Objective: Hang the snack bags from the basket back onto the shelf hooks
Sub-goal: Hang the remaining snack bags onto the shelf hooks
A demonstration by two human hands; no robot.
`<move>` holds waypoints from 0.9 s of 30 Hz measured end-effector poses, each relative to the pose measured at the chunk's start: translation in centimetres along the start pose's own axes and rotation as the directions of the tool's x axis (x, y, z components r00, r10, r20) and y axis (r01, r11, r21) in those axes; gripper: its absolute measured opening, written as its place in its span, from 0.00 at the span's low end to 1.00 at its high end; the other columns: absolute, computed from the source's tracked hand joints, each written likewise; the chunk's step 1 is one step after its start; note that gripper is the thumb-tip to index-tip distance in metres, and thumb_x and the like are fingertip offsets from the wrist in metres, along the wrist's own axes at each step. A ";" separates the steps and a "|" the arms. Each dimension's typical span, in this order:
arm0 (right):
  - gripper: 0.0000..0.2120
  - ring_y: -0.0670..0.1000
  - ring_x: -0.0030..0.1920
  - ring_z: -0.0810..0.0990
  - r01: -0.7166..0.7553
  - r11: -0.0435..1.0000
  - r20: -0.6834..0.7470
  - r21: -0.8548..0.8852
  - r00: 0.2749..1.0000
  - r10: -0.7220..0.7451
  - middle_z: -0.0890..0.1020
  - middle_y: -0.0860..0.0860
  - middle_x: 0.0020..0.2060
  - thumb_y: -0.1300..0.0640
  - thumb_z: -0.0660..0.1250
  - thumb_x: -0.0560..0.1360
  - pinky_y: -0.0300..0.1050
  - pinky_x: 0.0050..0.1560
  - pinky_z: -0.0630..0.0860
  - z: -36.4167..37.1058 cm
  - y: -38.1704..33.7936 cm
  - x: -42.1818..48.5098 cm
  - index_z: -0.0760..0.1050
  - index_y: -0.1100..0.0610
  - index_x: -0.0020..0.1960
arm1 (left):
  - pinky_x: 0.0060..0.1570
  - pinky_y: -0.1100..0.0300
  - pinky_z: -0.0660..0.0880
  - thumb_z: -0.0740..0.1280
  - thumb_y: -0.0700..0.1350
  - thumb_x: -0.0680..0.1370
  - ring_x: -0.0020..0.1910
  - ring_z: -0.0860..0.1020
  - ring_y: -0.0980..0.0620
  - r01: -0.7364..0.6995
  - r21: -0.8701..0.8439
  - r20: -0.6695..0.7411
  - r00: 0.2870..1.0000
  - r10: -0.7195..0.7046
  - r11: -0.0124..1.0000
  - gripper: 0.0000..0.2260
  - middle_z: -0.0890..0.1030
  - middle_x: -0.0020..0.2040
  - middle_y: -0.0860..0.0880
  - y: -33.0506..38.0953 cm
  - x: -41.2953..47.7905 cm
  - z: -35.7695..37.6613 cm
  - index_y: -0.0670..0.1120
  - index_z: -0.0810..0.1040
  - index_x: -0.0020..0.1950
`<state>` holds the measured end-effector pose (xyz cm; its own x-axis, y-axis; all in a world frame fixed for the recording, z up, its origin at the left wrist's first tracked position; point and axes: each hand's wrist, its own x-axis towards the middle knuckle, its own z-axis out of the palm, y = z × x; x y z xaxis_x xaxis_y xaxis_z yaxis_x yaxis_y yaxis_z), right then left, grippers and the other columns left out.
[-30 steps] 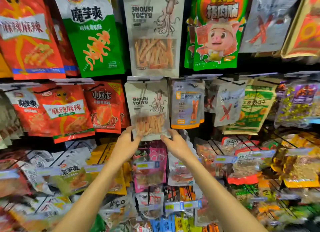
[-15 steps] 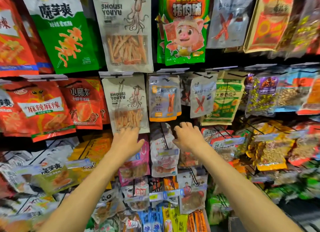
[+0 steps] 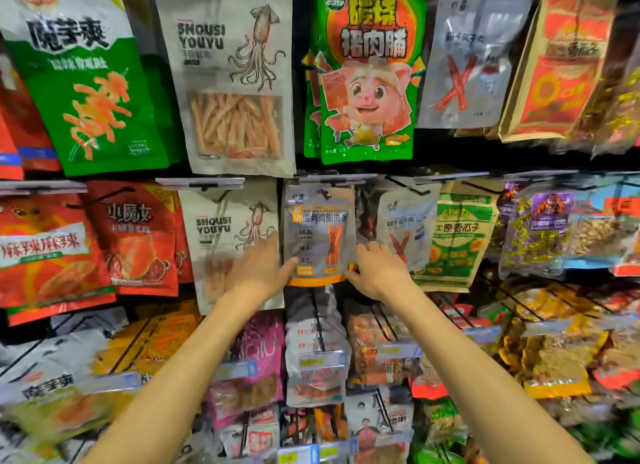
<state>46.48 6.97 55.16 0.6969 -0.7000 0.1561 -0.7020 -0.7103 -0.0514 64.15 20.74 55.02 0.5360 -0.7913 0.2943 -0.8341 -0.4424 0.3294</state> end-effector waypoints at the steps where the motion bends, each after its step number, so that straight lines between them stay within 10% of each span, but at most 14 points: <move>1: 0.28 0.61 0.69 0.68 -0.016 0.998 -0.017 0.065 1.000 0.017 0.69 0.59 0.69 0.44 0.61 0.80 0.58 0.63 0.72 0.0 0.2 0.9 0.62 0.58 0.73 | 0.62 0.48 0.73 0.61 0.60 0.80 0.70 0.71 0.43 -0.030 -0.088 -0.043 0.999 0.027 0.996 0.29 0.71 0.72 0.45 0.1 0.5 0.3 0.47 0.62 0.76; 10: 0.45 0.54 0.78 0.57 -0.015 0.654 -0.052 0.756 0.995 0.082 0.55 0.54 0.79 0.38 0.65 0.76 0.49 0.72 0.60 2.0 1.9 5.4 0.47 0.59 0.80 | 0.64 0.52 0.71 0.66 0.61 0.78 0.66 0.74 0.51 0.036 -0.691 -0.051 0.994 -0.099 0.722 0.26 0.74 0.68 0.53 1.4 4.0 2.6 0.55 0.65 0.73; 16: 0.45 0.49 0.72 0.67 -0.030 0.320 -0.005 0.947 0.994 0.109 0.67 0.48 0.74 0.31 0.67 0.70 0.49 0.70 0.68 4.2 1.0 6.9 0.57 0.53 0.78 | 0.52 0.66 0.74 0.64 0.66 0.73 0.58 0.77 0.62 0.053 -0.809 -0.038 0.989 -0.141 0.585 0.33 0.77 0.60 0.60 2.3 4.3 5.1 0.56 0.64 0.75; 23: 0.42 0.46 0.67 0.72 0.057 0.271 -0.081 0.961 0.994 0.080 0.72 0.46 0.68 0.29 0.65 0.71 0.48 0.66 0.71 5.0 -0.6 6.9 0.61 0.55 0.74 | 0.39 0.64 0.72 0.64 0.58 0.79 0.33 0.77 0.70 0.151 -0.856 0.001 0.957 -0.290 0.494 0.16 0.78 0.45 0.61 3.0 4.7 7.4 0.56 0.72 0.65; 27: 0.45 0.50 0.66 0.75 0.054 0.276 -0.104 0.960 0.980 0.169 0.75 0.53 0.65 0.28 0.66 0.69 0.51 0.65 0.73 5.9 -1.0 8.1 0.62 0.60 0.71 | 0.50 0.57 0.76 0.62 0.58 0.81 0.52 0.79 0.53 0.168 -0.817 -0.031 0.943 -0.333 0.552 0.04 0.79 0.51 0.55 3.2 5.3 7.6 0.64 0.71 0.55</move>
<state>53.75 1.59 50.65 0.5494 -0.7983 0.2466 -0.0149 -0.3044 -0.9524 63.36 11.90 50.86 0.7867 -0.5856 0.1953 -0.2634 -0.0322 0.9642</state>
